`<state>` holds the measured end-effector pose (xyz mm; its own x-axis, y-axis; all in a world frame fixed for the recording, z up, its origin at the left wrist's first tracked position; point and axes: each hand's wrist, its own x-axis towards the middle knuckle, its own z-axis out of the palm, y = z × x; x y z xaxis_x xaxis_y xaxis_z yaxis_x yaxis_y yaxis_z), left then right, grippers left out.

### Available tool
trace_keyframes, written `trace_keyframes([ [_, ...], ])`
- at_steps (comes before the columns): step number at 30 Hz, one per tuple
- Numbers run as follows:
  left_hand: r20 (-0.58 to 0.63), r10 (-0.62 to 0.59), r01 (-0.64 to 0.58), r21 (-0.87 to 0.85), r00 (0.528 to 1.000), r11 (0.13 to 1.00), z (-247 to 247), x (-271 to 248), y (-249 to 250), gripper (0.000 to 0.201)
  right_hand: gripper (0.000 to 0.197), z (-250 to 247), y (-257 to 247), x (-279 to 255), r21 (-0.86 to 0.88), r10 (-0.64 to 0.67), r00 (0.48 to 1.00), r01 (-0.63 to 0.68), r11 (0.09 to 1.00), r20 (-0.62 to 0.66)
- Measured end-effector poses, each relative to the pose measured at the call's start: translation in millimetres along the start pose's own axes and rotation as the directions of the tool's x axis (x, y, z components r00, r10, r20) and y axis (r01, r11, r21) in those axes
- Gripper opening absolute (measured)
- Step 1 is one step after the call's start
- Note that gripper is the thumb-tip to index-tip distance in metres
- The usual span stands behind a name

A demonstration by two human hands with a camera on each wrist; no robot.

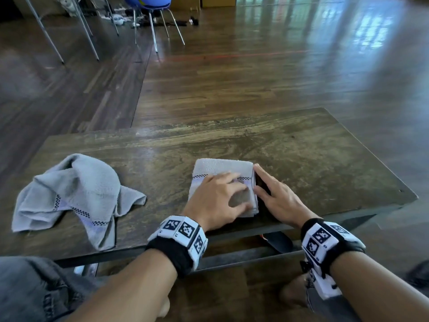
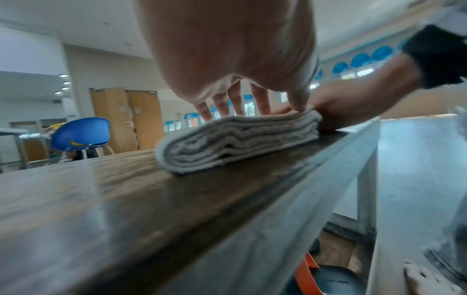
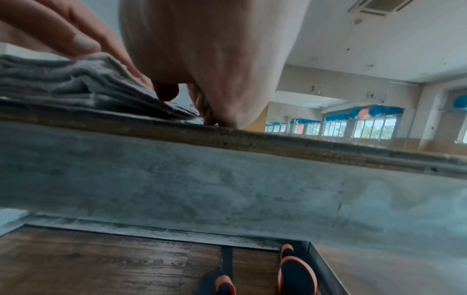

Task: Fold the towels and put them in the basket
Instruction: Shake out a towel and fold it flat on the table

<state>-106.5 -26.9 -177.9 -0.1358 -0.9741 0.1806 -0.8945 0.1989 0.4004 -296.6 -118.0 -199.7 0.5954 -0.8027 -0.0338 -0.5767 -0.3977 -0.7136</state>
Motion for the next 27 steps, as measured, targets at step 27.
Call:
trace_keyframes([
  [27, 0.162, -0.199, 0.249, -0.775, 0.967, 0.581, 9, 3, 26, 0.009, 0.051, 0, 0, -8, 0.02, -0.028, 0.996, 0.03, 0.999, -0.086],
])
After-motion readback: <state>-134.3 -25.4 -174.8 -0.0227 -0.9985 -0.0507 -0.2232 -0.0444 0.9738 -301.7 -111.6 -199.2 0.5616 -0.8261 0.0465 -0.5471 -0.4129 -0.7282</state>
